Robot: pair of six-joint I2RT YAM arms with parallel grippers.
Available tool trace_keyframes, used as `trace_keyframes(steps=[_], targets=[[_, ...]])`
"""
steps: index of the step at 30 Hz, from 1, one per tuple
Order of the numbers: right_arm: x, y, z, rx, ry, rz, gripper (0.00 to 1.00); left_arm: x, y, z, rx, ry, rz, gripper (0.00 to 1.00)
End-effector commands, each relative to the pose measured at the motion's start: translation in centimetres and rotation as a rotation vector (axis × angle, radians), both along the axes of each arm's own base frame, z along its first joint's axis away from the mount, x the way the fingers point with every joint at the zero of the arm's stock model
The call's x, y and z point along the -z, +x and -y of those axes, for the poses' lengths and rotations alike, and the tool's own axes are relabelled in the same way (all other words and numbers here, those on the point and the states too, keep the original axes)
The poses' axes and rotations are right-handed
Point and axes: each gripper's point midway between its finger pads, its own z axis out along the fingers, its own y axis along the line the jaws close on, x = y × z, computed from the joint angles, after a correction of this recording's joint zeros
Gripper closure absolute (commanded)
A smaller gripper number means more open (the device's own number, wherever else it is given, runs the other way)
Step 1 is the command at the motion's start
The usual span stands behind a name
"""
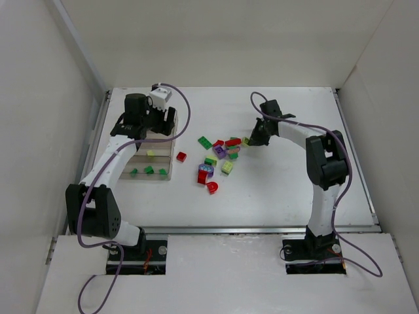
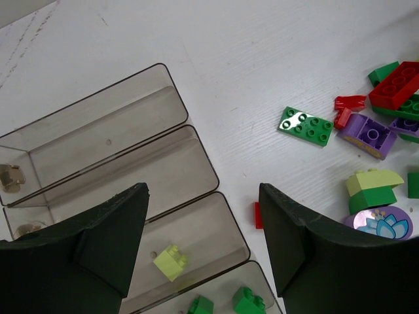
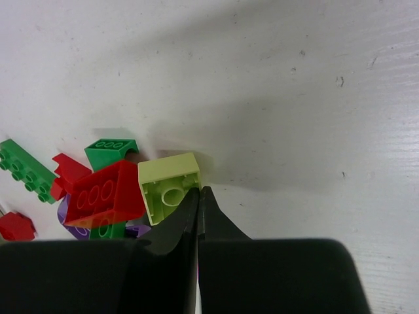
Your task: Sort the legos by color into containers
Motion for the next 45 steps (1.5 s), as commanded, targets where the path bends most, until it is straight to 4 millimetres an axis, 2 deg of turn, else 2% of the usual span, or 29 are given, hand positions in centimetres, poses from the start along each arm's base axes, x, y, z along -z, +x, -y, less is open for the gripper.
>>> trace_keyframes(steps=[1, 2, 9, 11, 12, 15, 16, 17, 19, 20, 21, 23, 24, 26, 28, 29, 30, 31, 34, 35, 36, 37, 42, 45], targets=[[0.6, -0.2, 0.4, -0.025, -0.051, -0.004, 1.0, -2.5, 0.0, 0.3, 0.014, -0.028, 0.083, 0.35], [0.6, -0.3, 0.4, -0.034, -0.055, -0.001, 1.0, -2.5, 0.0, 0.4, 0.023, -0.033, 0.083, 0.35], [-3.9, 0.3, 1.0, -0.077, -0.082, 0.136, 1.0, -2.2, -0.2, 1.2, 0.083, -0.03, 0.084, 0.35], [-5.3, 0.3, 1.1, -0.084, -0.078, 0.174, 1.0, -2.4, -0.7, 2.6, 0.157, -0.026, 0.096, 0.35], [-5.5, 0.1, 1.1, -0.083, -0.076, 0.181, 1.0, -2.4, -0.7, 2.8, 0.183, -0.015, 0.106, 0.35], [-6.7, 0.1, 1.0, -0.096, -0.067, 0.214, 1.0, -1.8, -2.0, 5.6, 0.364, 0.048, 0.137, 0.35], [-6.2, -0.2, 1.1, -0.097, -0.07, 0.202, 1.0, -1.2, -2.3, 6.1, 0.405, 0.066, 0.131, 0.35], [-6.6, -0.2, 1.1, -0.097, -0.068, 0.211, 1.0, -1.3, -2.6, 7.1, 0.474, 0.108, 0.17, 0.35], [-7.3, -0.3, 1.0, -0.111, -0.061, 0.225, 1.0, -0.1, -3.5, 8.5, 0.591, 0.131, 0.169, 0.3], [-7.3, -0.4, 0.8, -0.119, -0.051, 0.223, 1.0, -0.3, -3.8, 9.2, 0.642, 0.143, 0.196, 0.27], [-8.8, -0.5, 0.7, -0.132, -0.042, 0.258, 1.0, 0.2, -4.3, 10.0, 0.699, 0.153, 0.203, 0.24], [-10.6, -0.7, 0.0, -0.163, -0.023, 0.304, 1.0, -0.2, -4.8, 11.6, 0.809, 0.152, 0.275, 0.15], [-13.0, -1.0, -0.7, -0.187, -0.008, 0.359, 1.0, -0.8, -4.8, 12.4, 0.841, 0.144, 0.305, 0.12], [-15.6, -1.7, -2.4, -0.253, -0.017, 0.434, 1.0, -1.9, -4.9, 14.0, 0.919, 0.129, 0.387, 0.0], [-18.8, -2.5, -3.6, -0.295, -0.016, 0.511, 1.0, -2.4, -5.6, 15.8, 0.996, 0.134, 0.441, 0.0], [-19.4, -3.0, -4.3, -0.317, -0.014, 0.527, 1.0, -2.8, -5.3, 16.6, 1.013, 0.143, 0.478, 0.0], [-20.3, -3.9, -5.7, -0.357, 0.011, 0.545, 1.0, -2.7, -5.5, 17.4, 1.035, 0.134, 0.486, 0.0], [-21.0, -4.4, -6.3, -0.374, 0.025, 0.558, 1.0, -2.9, -6.1, 18.5, 1.06, 0.129, 0.505, 0.0], [-22.1, -5.7, -8.5, -0.428, 0.059, 0.591, 1.0, -3.7, -6.3, 20.5, 1.095, 0.123, 0.559, 0.0], [-22.7, -6.0, -8.9, -0.43, 0.073, 0.606, 1.0, -3.3, -6.2, 20.6, 1.097, 0.122, 0.548, 0.0], [-22.7, -6.3, -9.3, -0.439, 0.076, 0.606, 1.0, -4.1, -6.4, 21.2, 1.107, 0.121, 0.575, 0.0], [-22.9, -6.5, -9.8, -0.45, 0.083, 0.616, 1.0, -3.7, -6.3, 21.3, 1.108, 0.12, 0.566, 0.02], [-22.7, -7.1, -11.0, -0.463, 0.113, 0.614, 1.0, -4.5, -6.3, 22.1, 1.096, 0.11, 0.58, 0.12], [-22.9, -7.0, -11.1, -0.462, 0.117, 0.625, 1.0, -4.3, -6.1, 21.9, 1.082, 0.123, 0.568, 0.26]])
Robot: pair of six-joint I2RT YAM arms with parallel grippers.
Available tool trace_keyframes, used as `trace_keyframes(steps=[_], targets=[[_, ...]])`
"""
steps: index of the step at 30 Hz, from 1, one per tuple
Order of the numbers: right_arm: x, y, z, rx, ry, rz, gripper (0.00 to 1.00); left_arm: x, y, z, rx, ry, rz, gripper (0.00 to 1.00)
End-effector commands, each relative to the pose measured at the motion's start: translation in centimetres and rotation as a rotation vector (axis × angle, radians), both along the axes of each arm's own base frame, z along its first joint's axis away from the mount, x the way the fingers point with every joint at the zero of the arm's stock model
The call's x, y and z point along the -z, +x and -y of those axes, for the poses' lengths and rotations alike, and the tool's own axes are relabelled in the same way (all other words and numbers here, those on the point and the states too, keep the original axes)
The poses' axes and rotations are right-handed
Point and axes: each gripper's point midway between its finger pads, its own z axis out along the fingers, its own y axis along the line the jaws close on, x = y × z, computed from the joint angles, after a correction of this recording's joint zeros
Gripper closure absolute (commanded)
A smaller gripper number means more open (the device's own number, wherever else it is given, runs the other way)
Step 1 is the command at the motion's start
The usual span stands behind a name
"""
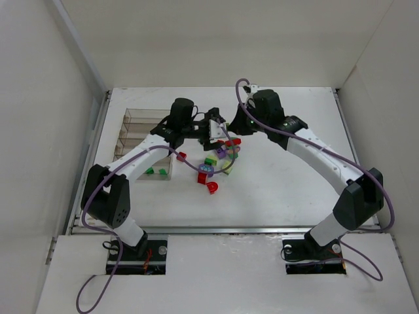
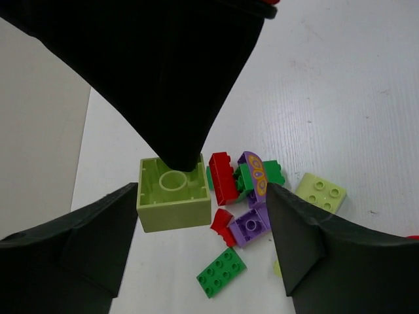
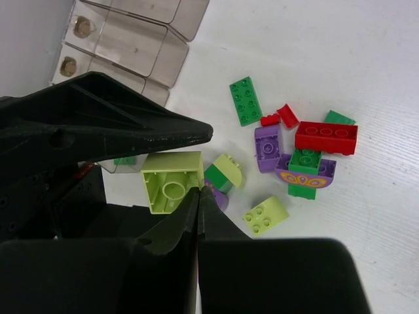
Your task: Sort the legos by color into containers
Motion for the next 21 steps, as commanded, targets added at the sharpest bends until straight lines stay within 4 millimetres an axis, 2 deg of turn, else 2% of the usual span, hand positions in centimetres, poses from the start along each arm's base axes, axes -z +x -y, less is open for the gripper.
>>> trace_keyframes(steps=[1, 2, 4, 7, 8, 9, 11, 15, 16, 18, 19, 21], targets=[[-1.6, 0.1, -1.1, -0.022, 0.053, 0.048, 1.0, -3.0, 0.4, 0.6, 0.015, -0.047, 0.071, 0.29], [-1.6, 0.1, -1.1, -0.022, 0.053, 0.048, 1.0, -3.3, 0.2, 0.5, 0.015, -0.047, 0.071, 0.36], [-1.8, 0.1, -1.4, -0.033, 0.063, 0.053, 1.0, -3.3, 0.2, 0.5, 0.015, -0.047, 0.071, 0.41], [-0.7, -0.3, -2.3, -0.063, 0.071, 0.021, 1.0, -3.0, 0.3, 0.4, 0.002, -0.04, 0.057, 0.55], [-1.3, -0.2, -2.4, -0.063, 0.078, 0.033, 1.0, -3.0, 0.3, 0.3, -0.006, -0.031, 0.048, 0.58], [-0.9, 0.0, -2.4, -0.063, 0.073, 0.025, 1.0, -3.0, 0.3, 0.3, -0.006, -0.031, 0.048, 0.59], [-1.4, 0.1, -2.5, -0.063, 0.079, 0.034, 1.0, -3.4, 0.5, 0.2, -0.017, -0.034, 0.05, 0.59], [-1.0, 0.2, -2.6, -0.063, 0.074, 0.026, 1.0, -4.2, 0.5, 0.3, -0.029, -0.059, 0.041, 0.48], [-0.6, 0.3, -2.7, -0.063, 0.069, 0.019, 1.0, -4.2, 0.5, 0.3, -0.029, -0.059, 0.041, 0.48], [-0.6, 0.3, -2.7, -0.063, 0.069, 0.019, 1.0, -3.8, 0.1, 0.1, -0.029, -0.054, 0.033, 0.57], [-0.1, 0.2, -2.6, -0.062, 0.065, 0.011, 1.0, -3.7, 0.3, 0.0, -0.041, -0.05, 0.035, 0.71], [-0.6, 0.1, -2.5, -0.063, 0.069, 0.019, 1.0, -3.6, 0.1, -0.3, -0.049, -0.043, 0.031, 0.79]])
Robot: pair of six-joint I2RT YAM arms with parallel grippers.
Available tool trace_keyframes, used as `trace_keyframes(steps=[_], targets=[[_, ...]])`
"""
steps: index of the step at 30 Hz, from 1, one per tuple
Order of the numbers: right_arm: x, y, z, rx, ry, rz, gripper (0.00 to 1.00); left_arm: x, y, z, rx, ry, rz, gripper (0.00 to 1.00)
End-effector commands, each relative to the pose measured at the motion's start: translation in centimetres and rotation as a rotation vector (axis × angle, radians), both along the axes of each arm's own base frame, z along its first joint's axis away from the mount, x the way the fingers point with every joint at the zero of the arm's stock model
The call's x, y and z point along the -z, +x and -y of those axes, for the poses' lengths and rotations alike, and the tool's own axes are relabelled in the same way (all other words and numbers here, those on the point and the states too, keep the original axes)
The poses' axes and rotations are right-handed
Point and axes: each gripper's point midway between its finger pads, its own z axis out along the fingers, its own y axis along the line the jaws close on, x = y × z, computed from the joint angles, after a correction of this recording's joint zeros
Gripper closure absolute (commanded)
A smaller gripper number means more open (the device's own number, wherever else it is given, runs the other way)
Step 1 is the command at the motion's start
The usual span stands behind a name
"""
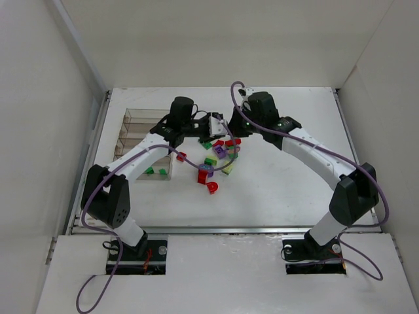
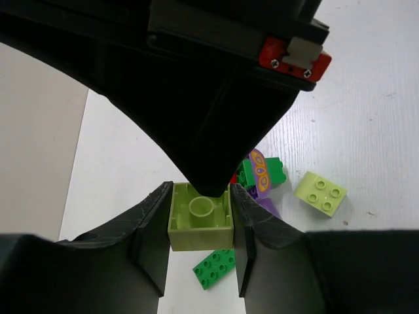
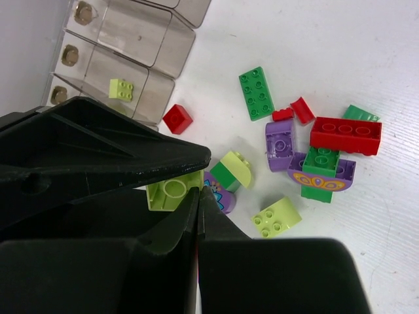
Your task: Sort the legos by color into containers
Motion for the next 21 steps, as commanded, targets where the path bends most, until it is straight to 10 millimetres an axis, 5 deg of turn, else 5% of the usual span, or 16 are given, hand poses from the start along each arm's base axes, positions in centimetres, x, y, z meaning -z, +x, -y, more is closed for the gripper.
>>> trace_keyframes(steps=[1, 4, 7, 8, 9, 10, 11, 13, 15, 21], targets=[[-2.8, 0.0, -0.9, -0.024, 0.055, 0.07, 1.0, -2.7, -0.3, -0.1, -0.01, -0.035, 0.055, 0.79], [-2.4, -0.3, -0.7, -0.019, 0.056, 0.057, 1.0, -2.2, -0.6, -0.3, -0.01, -0.022, 0.032, 0.97], [-2.6, -0.3, -0.8, -0.027, 0.065, 0.062, 1.0, -2.3, -0.5, -0.4, -0.018, -0.015, 0.027, 1.0], [-2.6, -0.3, -0.8, -0.027, 0.065, 0.062, 0.89, -2.1, -0.3, -0.7, -0.037, -0.002, 0.024, 1.0], [-2.1, -0.7, -1.1, -0.048, 0.065, 0.04, 0.65, -1.8, -0.3, -0.9, -0.055, 0.005, 0.009, 1.0], [-1.7, -0.6, -1.2, -0.048, 0.054, 0.022, 0.28, -1.4, 0.3, -1.6, -0.107, 0.013, -0.026, 1.0], [-1.8, -0.3, -0.7, -0.037, 0.05, 0.015, 0.13, -1.4, 0.5, -2.0, -0.13, 0.004, -0.053, 1.0], [-1.0, 0.3, 0.2, 0.005, 0.018, 0.0, 0.0, -0.1, 1.9, -4.3, -0.267, 0.015, -0.133, 1.0], [-1.2, 0.4, 0.6, 0.034, 0.011, 0.0, 0.0, 0.9, 3.7, -8.4, -0.459, 0.005, -0.24, 1.0], [-0.7, 0.6, 2.4, 0.088, 0.019, -0.015, 0.0, 6.4, 4.2, -20.5, -0.836, 0.059, -0.482, 1.0]])
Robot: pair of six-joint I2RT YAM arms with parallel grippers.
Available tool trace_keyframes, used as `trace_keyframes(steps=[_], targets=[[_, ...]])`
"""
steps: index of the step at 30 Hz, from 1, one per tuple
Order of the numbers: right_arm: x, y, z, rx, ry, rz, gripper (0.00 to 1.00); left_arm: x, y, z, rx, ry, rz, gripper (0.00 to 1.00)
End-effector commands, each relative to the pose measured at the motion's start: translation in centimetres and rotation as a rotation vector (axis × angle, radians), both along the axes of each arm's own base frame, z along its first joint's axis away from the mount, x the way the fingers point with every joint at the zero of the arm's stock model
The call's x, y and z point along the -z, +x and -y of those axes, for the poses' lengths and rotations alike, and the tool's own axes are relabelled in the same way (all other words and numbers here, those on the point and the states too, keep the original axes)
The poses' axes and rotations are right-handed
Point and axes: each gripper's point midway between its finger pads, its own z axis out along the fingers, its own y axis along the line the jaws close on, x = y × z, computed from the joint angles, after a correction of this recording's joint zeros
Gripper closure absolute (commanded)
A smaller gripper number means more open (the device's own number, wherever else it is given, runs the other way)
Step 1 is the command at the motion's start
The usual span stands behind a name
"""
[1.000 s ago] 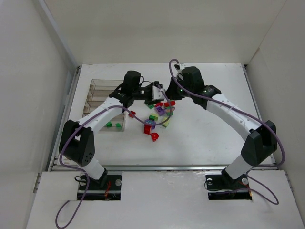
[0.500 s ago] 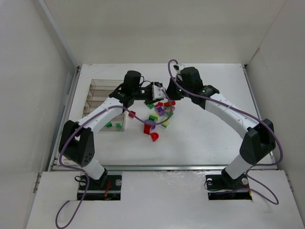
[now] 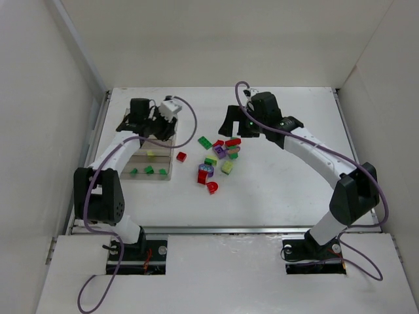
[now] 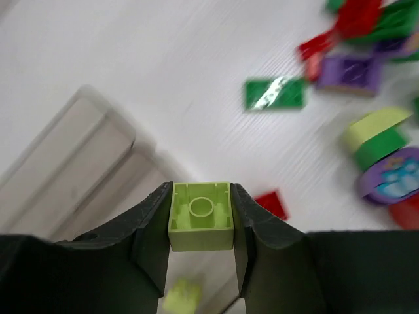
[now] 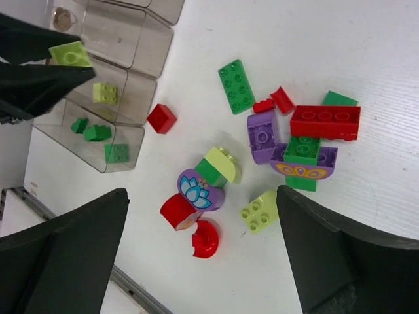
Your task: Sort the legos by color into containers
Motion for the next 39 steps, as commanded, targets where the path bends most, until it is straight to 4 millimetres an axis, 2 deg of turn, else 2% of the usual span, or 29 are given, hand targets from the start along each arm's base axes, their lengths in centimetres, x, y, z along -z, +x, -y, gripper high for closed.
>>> trace_keyframes(steps=[1, 2, 3, 6, 8, 12, 14, 15, 18, 19, 21, 22, 24, 26, 29, 31, 32, 34, 35, 37, 38, 39], targets=[[-1.2, 0.1, 0.8, 0.034, 0.021, 0.019, 0.0, 1.3, -1.5, -6.7, -0.256, 0.014, -0.116, 1.0], [-1.0, 0.0, 0.9, 0.034, 0.015, 0.01, 0.0, 1.4, -1.5, -6.9, -0.266, 0.022, -0.114, 1.0], [-1.0, 0.0, 0.9, 0.034, 0.015, 0.01, 0.0, 1.8, -1.7, -8.2, -0.3, 0.028, -0.124, 1.0], [-0.5, -0.1, 0.9, 0.034, 0.006, -0.006, 0.0, 2.3, -1.4, -9.9, -0.353, 0.044, -0.117, 1.0], [-0.8, 0.1, 0.9, 0.029, 0.005, 0.007, 0.0, 2.7, -1.5, -11.1, -0.369, 0.059, -0.117, 1.0], [-0.7, 0.2, 0.9, 0.029, 0.0, -0.001, 0.0, 4.7, -2.2, -12.0, -0.351, 0.091, -0.173, 0.9], [-1.2, 0.3, 0.8, 0.024, 0.0, 0.013, 0.0, 5.2, -2.5, -11.8, -0.323, 0.102, -0.187, 0.79], [-0.8, 0.7, 1.1, 0.033, -0.005, 0.006, 0.0, 4.9, -2.5, -11.5, -0.31, 0.089, -0.187, 0.68], [-0.7, 0.7, 1.1, 0.034, -0.005, 0.006, 0.0, 5.0, -2.8, -11.4, -0.296, 0.089, -0.197, 0.46], [-0.7, 0.7, 1.1, 0.034, -0.005, 0.006, 0.0, 4.6, -2.5, -11.4, -0.296, 0.088, -0.185, 0.35], [-0.7, 0.8, 1.2, 0.042, -0.01, 0.009, 0.0, 4.2, -2.2, -11.5, -0.303, 0.093, -0.174, 0.3], [-1.1, 0.9, 1.2, 0.043, -0.005, 0.016, 0.0, 3.5, -1.7, -11.7, -0.312, 0.098, -0.155, 0.28], [-0.5, 0.9, 1.3, 0.056, -0.013, -0.004, 0.0, 1.8, -0.6, -11.6, -0.347, 0.056, -0.129, 0.27], [-0.3, 1.4, 2.2, 0.088, -0.017, -0.014, 0.0, 0.8, -0.1, -11.3, -0.353, 0.027, -0.118, 0.27], [-0.3, 1.9, 2.4, 0.104, -0.01, -0.02, 0.0, -0.4, 0.5, -10.8, -0.359, -0.017, -0.106, 0.27], [0.3, 2.3, 3.3, 0.13, -0.015, -0.045, 0.0, -1.5, 0.9, -10.5, -0.356, -0.038, -0.09, 0.27], [1.4, 2.5, 3.6, 0.145, -0.025, -0.078, 0.0, -1.9, 0.7, -10.2, -0.348, -0.056, -0.088, 0.27], [2.5, 3.2, 4.7, 0.193, -0.021, -0.12, 0.0, -2.0, 0.6, -9.8, -0.338, -0.077, -0.096, 0.27], [3.8, 3.6, 5.2, 0.225, -0.029, -0.161, 0.0, -2.5, 0.4, -9.5, -0.33, -0.099, -0.095, 0.27], [4.8, 4.6, 6.2, 0.271, -0.031, -0.186, 0.0, -2.7, 0.5, -9.2, -0.324, -0.115, -0.092, 0.27], [5.0, 5.0, 6.0, 0.277, -0.028, -0.195, 0.0, -2.9, 0.7, -8.8, -0.315, -0.116, -0.08, 0.28], [6.2, 5.7, 6.1, 0.294, -0.028, -0.217, 0.0, -2.9, 0.6, -8.8, -0.323, -0.126, -0.088, 0.28]])
